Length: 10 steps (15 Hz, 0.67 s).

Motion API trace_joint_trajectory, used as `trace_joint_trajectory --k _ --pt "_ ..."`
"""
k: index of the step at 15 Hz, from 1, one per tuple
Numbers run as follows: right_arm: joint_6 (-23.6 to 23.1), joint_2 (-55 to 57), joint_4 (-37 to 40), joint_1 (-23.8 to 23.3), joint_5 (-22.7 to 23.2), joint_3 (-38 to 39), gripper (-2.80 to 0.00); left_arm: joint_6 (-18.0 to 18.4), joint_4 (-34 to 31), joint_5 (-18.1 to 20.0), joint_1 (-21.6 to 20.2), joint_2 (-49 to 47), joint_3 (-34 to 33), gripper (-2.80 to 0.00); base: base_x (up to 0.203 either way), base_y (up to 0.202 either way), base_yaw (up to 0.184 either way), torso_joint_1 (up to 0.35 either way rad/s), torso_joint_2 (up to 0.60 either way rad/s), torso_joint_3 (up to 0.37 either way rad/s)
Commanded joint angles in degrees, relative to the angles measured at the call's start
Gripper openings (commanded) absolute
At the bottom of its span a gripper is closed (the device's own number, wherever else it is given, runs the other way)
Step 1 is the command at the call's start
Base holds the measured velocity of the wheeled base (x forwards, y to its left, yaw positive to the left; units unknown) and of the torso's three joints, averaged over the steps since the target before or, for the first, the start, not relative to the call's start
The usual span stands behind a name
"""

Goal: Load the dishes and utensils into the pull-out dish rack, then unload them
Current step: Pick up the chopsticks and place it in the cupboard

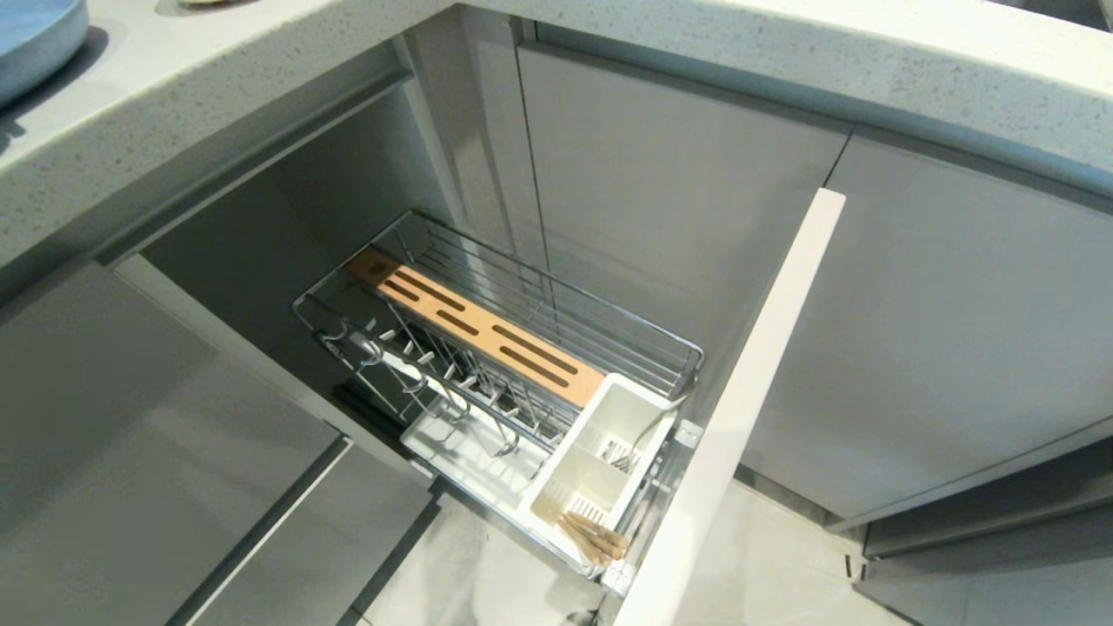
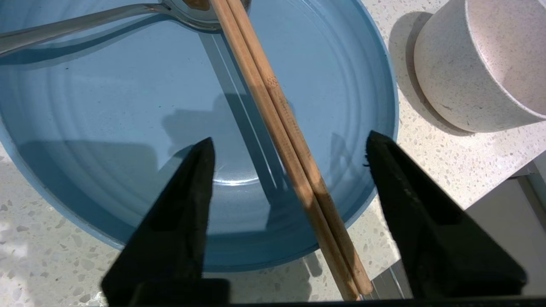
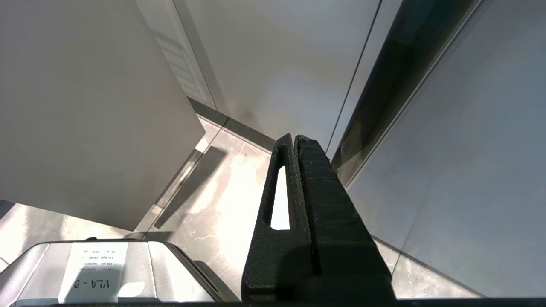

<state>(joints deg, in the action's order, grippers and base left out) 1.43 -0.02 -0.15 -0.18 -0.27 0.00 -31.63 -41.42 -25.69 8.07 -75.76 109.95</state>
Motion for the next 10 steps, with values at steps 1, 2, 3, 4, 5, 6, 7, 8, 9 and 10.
trace_joint_trajectory --k 1,2,3,4,5,6,7,8,9,10 --pt "0.0 -0.2 0.0 0.0 0.0 0.1 -2.8 -0.1 -0.2 -0.2 0.0 -0.3 0.0 0.0 0.0 0.0 0.0 0.0 0.0 0.0" --pt "0.0 -0.2 0.0 0.0 0.0 0.1 -2.8 -0.1 -0.2 -0.2 0.0 -0.5 0.0 0.0 0.0 0.0 0.0 0.0 0.0 0.0" --pt "0.0 -0.2 0.0 0.0 0.0 0.1 -2.8 -0.1 -0.2 -0.2 0.0 -0.6 0.0 0.0 0.0 0.0 0.0 0.0 0.0 0.0" --pt "0.0 -0.2 0.0 0.0 0.0 0.1 -2.8 -0.1 -0.2 -0.2 0.0 -0.7 0.0 0.0 0.0 0.0 0.0 0.0 0.0 0.0" --pt "0.0 -0.2 0.0 0.0 0.0 0.1 -2.8 -0.1 -0.2 -0.2 0.0 -0.9 0.0 0.0 0.0 0.0 0.0 0.0 0.0 0.0" --pt "0.0 -0.2 0.0 0.0 0.0 0.1 -2.8 -0.1 -0.2 -0.2 0.0 -1.1 0.0 0.0 0.0 0.0 0.0 0.0 0.0 0.0" --pt "0.0 -0.2 0.0 0.0 0.0 0.1 -2.8 -0.1 -0.2 -0.2 0.0 -1.2 0.0 0.0 0.0 0.0 0.0 0.0 0.0 0.0" --pt "0.0 -0.2 0.0 0.0 0.0 0.1 -2.8 -0.1 -0.2 -0.2 0.0 -1.2 0.0 0.0 0.0 0.0 0.0 0.0 0.0 0.0" --pt "0.0 -0.2 0.0 0.0 0.0 0.1 -2.8 -0.1 -0.2 -0.2 0.0 -1.3 0.0 0.0 0.0 0.0 0.0 0.0 0.0 0.0" --pt "0.0 -0.2 0.0 0.0 0.0 0.1 -2.8 -0.1 -0.2 -0.2 0.0 -1.4 0.0 0.0 0.0 0.0 0.0 0.0 0.0 0.0"
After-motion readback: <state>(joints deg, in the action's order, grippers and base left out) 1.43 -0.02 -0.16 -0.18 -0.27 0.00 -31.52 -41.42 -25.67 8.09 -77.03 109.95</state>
